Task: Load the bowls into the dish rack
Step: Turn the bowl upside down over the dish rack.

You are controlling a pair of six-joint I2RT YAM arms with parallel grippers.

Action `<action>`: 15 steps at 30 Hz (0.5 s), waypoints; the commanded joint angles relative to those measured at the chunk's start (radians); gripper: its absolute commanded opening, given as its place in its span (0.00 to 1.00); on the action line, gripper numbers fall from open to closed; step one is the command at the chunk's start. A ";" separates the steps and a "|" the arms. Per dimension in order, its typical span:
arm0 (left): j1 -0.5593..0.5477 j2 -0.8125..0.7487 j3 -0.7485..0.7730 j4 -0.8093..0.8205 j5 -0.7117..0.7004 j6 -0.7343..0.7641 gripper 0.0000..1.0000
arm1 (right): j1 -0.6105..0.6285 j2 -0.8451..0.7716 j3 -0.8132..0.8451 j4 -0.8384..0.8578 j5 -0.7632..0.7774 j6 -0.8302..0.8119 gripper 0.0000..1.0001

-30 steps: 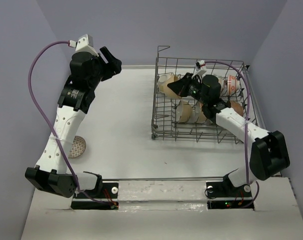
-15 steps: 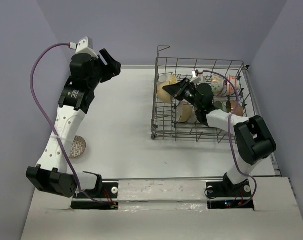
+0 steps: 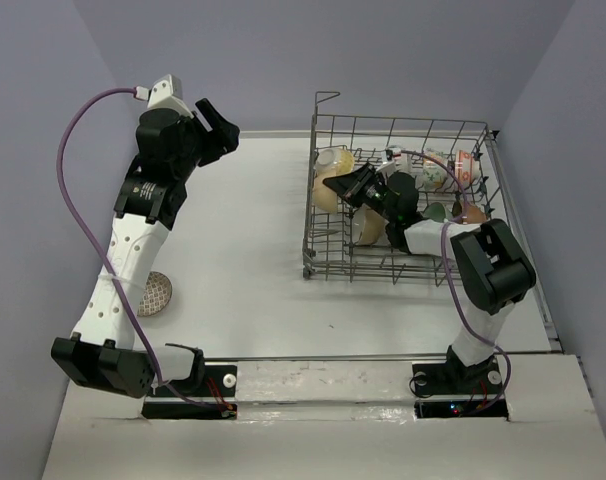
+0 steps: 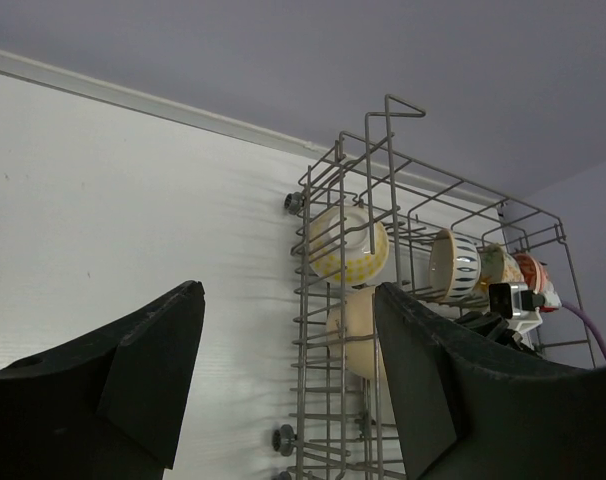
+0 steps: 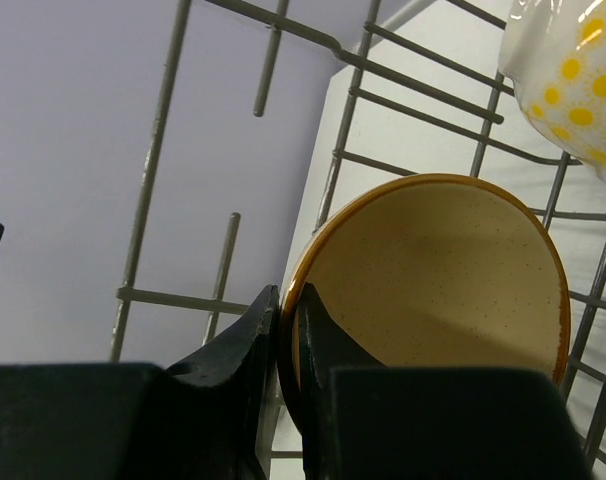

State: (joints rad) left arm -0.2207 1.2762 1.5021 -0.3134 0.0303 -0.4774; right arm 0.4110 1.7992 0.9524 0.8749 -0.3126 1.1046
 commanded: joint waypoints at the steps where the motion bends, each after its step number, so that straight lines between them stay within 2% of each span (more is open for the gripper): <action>1: 0.004 -0.044 -0.011 0.048 0.006 0.006 0.77 | -0.008 0.002 0.042 0.148 -0.003 0.038 0.01; 8: 0.006 -0.049 -0.014 0.048 0.008 0.005 0.77 | -0.017 0.005 0.051 0.082 0.021 0.014 0.01; 15: 0.006 -0.049 -0.016 0.048 0.013 0.006 0.77 | -0.017 -0.038 0.062 -0.056 0.078 -0.043 0.01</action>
State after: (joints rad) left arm -0.2207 1.2625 1.4963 -0.3107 0.0307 -0.4774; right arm 0.3992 1.8259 0.9562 0.8074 -0.2848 1.0946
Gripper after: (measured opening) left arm 0.775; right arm 0.145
